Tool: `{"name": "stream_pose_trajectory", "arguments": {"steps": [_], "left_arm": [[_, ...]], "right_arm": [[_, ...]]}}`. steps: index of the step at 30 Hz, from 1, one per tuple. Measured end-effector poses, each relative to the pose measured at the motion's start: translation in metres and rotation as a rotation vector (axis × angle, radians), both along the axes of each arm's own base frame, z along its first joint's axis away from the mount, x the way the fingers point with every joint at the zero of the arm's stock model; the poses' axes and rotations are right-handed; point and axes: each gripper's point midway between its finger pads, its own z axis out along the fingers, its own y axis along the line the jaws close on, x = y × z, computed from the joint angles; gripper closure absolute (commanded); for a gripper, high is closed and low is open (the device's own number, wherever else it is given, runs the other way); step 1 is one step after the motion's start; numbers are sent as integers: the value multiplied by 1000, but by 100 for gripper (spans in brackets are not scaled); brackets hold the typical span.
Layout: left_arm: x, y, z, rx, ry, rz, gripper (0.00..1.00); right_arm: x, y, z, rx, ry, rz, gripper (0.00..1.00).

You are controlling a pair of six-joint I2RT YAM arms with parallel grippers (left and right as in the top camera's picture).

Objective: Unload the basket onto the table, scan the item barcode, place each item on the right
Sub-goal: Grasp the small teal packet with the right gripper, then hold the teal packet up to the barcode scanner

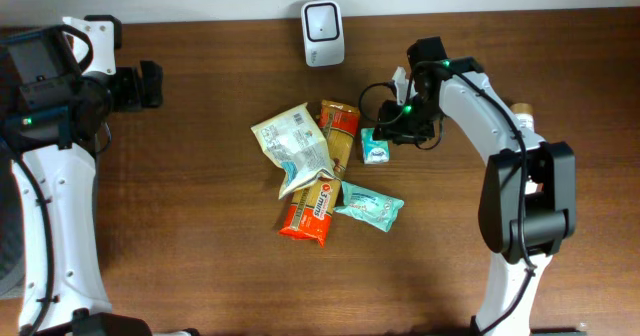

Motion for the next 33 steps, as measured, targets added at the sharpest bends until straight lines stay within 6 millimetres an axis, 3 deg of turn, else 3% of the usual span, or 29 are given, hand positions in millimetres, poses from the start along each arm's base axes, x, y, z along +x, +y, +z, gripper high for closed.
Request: {"name": "stream_pose_trajectory", "arguments": {"steps": [4, 8, 9, 11, 19, 23, 27, 29, 31, 33], "left_arm": [[0, 0, 0, 0, 0, 0, 1], [0, 0, 0, 0, 0, 0, 1], [0, 0, 0, 0, 0, 0, 1], [0, 0, 0, 0, 0, 0, 1], [0, 0, 0, 0, 0, 0, 1], [0, 0, 0, 0, 0, 0, 1], [0, 0, 0, 0, 0, 0, 1], [0, 0, 0, 0, 0, 0, 1], [0, 0, 0, 0, 0, 0, 1], [0, 0, 0, 0, 0, 0, 1]], "right_arm": [[-6, -2, -21, -14, 41, -2, 56], [-13, -4, -41, -26, 96, -11, 69], [-12, -4, -41, -25, 96, -11, 74], [-13, -3, -41, -21, 99, -14, 96], [-16, 7, -34, 72, 117, -6, 96], [-15, 29, -2, 370, 87, 65, 96], [-1, 28, 80, 744, -69, 97, 96], [3, 26, 109, 867, -134, 114, 96], [4, 28, 132, 990, -174, 139, 96], [2, 29, 139, 1033, -174, 144, 96]]}}
